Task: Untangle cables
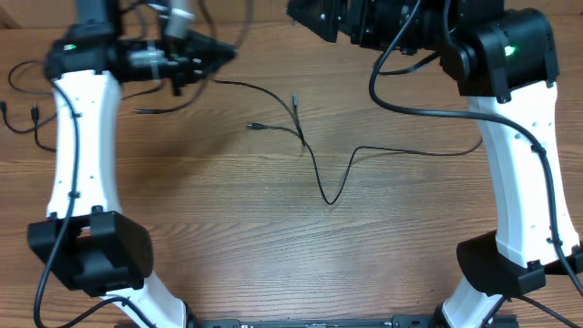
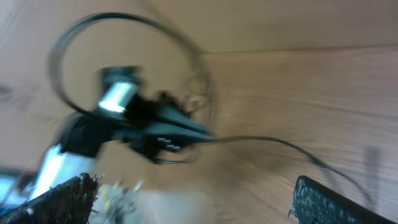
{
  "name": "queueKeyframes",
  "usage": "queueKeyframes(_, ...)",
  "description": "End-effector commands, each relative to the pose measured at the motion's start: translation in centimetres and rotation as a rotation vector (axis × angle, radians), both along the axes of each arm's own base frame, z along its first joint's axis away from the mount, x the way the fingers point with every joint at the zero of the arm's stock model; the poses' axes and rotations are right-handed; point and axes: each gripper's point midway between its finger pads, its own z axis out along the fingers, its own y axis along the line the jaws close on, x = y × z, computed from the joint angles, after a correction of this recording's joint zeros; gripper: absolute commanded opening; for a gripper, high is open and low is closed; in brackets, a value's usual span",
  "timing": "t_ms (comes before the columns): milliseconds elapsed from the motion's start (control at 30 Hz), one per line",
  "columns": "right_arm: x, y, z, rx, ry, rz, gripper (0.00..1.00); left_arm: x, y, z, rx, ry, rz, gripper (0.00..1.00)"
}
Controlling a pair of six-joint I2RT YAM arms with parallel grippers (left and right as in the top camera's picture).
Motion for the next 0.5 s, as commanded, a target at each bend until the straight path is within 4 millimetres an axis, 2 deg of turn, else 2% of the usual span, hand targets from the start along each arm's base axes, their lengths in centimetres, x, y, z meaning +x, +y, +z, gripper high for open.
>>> queueKeyframes(0,1.9,-4.1,-1.1,-0.155,-0.021,-0.241,1.00,2.3,5.0,-0.5,0.019,0.152,0.199,0.04)
queueKeyframes(67,2.4,-5.7,-2.6,-0.231,0.009,-0.322,1.00,4.5,8.3,-2.0,0.109,0.236,0.408,0.04)
queueKeyframes(167,2.4,-6.7,-4.2,-0.290,0.050,-0.362,1.00,6.9,13.5,-3.8,0.242,0.334,0.755,0.04)
queueKeyframes(233,2.5,-7.0,-5.4,-0.320,0.078,-0.373,1.00,7.4,16.4,-4.1,0.292,0.378,0.942,0.04)
queueKeyframes(333,2.6,-7.1,-7.1,-0.349,0.117,-0.374,1.00,7.5,19.6,-4.1,0.335,0.404,1.146,0.04)
queueKeyframes(433,2.7,-7.1,-9.3,-0.380,0.168,-0.367,1.00,7.5,22.5,-4.4,0.370,0.422,1.321,0.04)
queueKeyframes(467,2.7,-7.2,-9.9,-0.389,0.181,-0.367,1.00,7.3,22.9,-4.5,0.378,0.432,1.346,0.04)
